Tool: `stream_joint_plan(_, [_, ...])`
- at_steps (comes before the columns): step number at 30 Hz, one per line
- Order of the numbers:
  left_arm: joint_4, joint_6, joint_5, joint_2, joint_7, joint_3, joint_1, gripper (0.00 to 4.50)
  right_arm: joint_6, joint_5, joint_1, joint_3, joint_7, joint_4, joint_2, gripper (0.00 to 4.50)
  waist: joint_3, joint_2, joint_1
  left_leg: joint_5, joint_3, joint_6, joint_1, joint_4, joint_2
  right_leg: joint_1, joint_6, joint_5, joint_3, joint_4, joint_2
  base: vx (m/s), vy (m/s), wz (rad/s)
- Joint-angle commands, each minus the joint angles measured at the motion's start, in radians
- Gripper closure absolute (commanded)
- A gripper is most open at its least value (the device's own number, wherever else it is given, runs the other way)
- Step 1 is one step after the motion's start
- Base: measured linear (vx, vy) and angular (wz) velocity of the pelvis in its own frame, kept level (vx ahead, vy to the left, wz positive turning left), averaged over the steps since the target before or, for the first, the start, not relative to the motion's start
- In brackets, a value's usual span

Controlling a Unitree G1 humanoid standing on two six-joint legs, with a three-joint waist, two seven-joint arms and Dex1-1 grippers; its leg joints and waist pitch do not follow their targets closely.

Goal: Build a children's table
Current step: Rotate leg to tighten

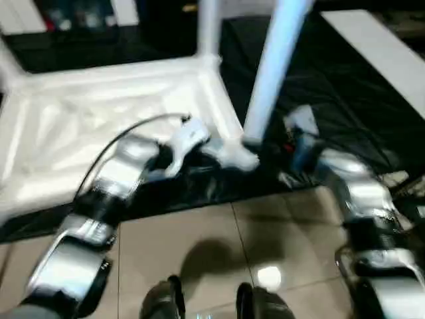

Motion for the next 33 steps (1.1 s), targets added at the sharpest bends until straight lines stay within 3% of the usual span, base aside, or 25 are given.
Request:
stream_joint_plan(1, [0.017, 0.017, -0.003, -0.069, 0.142, 0.017, -0.046, 4.50, 0.067, -0.009, 0.006, 0.091, -0.061, -0.020, 0.098, 2.57, -0.091, -0.013, 0.000, -0.292, -0.037, 0.011, 0.040, -0.067, 0.055, 0.040, -0.187, -0.405, 0.056, -0.087, -0.087, 0.000, 0.000, 0.00])
stream_joint_plan(5, [0.090, 0.028, 0.013, -0.136, 0.308, 0.061, -0.106, 4.50, 0.090, -0.020, -0.056, 0.035, -0.352, 0.063, 0.252, 2.57, -0.094, -0.011, -0.002, -0.288, -0.035, 0.011, 0.045, -0.066, 0.052, 0.036, -0.186, -0.393, 0.060, -0.089, -0.088, 0.000, 0.000, 0.00])
stream_joint_plan(7, [0.101, 0.025, 0.020, -0.147, 0.335, 0.066, -0.113, 4.50, 0.093, -0.024, -0.068, 0.017, -0.403, 0.083, 0.278, 2.57, -0.093, -0.011, -0.004, -0.296, -0.035, 0.009, 0.045, -0.068, 0.052, 0.036, -0.177, -0.402, 0.059, -0.091, -0.087, 0.000, 0.000, 0.00])
stream_joint_plan(9, [0.115, 0.028, 0.019, -0.171, 0.375, 0.082, -0.124, 4.50, 0.077, -0.036, -0.081, 0.012, -0.457, 0.102, 0.333, 2.57, -0.096, -0.011, -0.004, -0.276, -0.034, 0.016, 0.043, -0.070, 0.053, 0.040, -0.175, -0.352, 0.060, -0.087, -0.085, 0.000, 0.000, 0.00])
stream_joint_plan(10, [0.118, 0.029, 0.019, -0.176, 0.384, 0.084, -0.126, 4.50, 0.074, -0.036, -0.083, 0.012, -0.464, 0.104, 0.344, 2.22, -0.097, -0.014, -0.005, -0.267, -0.032, 0.021, 0.042, -0.070, 0.053, 0.040, -0.177, -0.330, 0.061, -0.085, -0.084, 0.000, 0.000, 0.00])
stream_joint_plan(13, [0.115, 0.028, 0.017, -0.181, 0.388, 0.083, -0.124, 4.50, 0.030, -0.039, -0.086, 0.018, -0.463, 0.110, 0.361, 2.22, -0.097, -0.013, -0.004, -0.244, -0.030, 0.039, 0.041, -0.069, 0.052, 0.043, -0.187, -0.273, 0.062, -0.081, -0.084, 0.000, 0.000, 0.00])
stream_joint_plan(14, [0.116, 0.027, 0.016, -0.180, 0.385, 0.081, -0.123, 4.50, 0.019, -0.044, -0.087, 0.016, -0.469, 0.109, 0.361, 1.99, -0.097, -0.014, -0.005, -0.238, -0.030, 0.046, 0.041, -0.069, 0.052, 0.044, -0.189, -0.263, 0.063, -0.080, -0.084, 0.000, 0.000, 0.00])
stream_joint_plan(19, [0.080, 0.012, 0.007, -0.142, 0.295, 0.069, -0.084, 4.50, -0.061, -0.044, -0.058, -0.012, -0.401, 0.064, 0.261, 1.57, -0.092, -0.012, -0.004, -0.262, -0.031, 0.048, 0.039, -0.071, 0.052, 0.044, -0.177, -0.303, 0.064, -0.086, -0.085, 0.000, 0.000, 0.00])
stream_joint_plan(22, [0.067, -0.010, 0.011, -0.109, 0.241, 0.057, -0.062, 4.50, -0.083, -0.027, -0.042, -0.021, -0.292, 0.040, 0.178, 1.23, -0.094, -0.011, -0.004, -0.245, -0.032, 0.058, 0.035, -0.071, 0.053, 0.050, -0.176, -0.269, 0.063, -0.082, -0.083, 0.000, 0.000, 0.00])
stream_joint_plan(27, [0.043, -0.046, 0.006, -0.050, 0.131, 0.034, -0.027, 4.50, -0.097, 0.007, -0.029, -0.024, -0.084, 0.017, 0.032, 0.78, -0.101, -0.019, -0.007, -0.151, -0.027, 0.132, 0.024, -0.056, 0.049, 0.057, -0.226, -0.147, 0.060, -0.068, -0.082, 0.000, 0.000, 0.00])
stream_joint_plan(29, [0.030, -0.092, 0.007, 0.007, 0.028, 0.006, -0.006, 4.50, -0.163, -0.005, -0.029, 0.008, 0.085, 0.028, -0.080, 0.78, -0.102, -0.019, -0.006, -0.138, -0.025, 0.144, 0.023, -0.052, 0.051, 0.058, -0.231, -0.135, 0.060, -0.066, -0.081, 0.000, 0.000, 0.00])
stream_joint_plan(33, [0.027, -0.130, 0.014, 0.055, -0.063, -0.025, 0.007, 4.50, -0.199, 0.012, -0.036, 0.031, 0.247, 0.052, -0.156, 0.78, -0.100, -0.019, -0.006, -0.154, -0.024, 0.155, 0.024, -0.051, 0.051, 0.056, -0.247, -0.139, 0.058, -0.065, -0.077, 0.000, 0.000, 0.00])
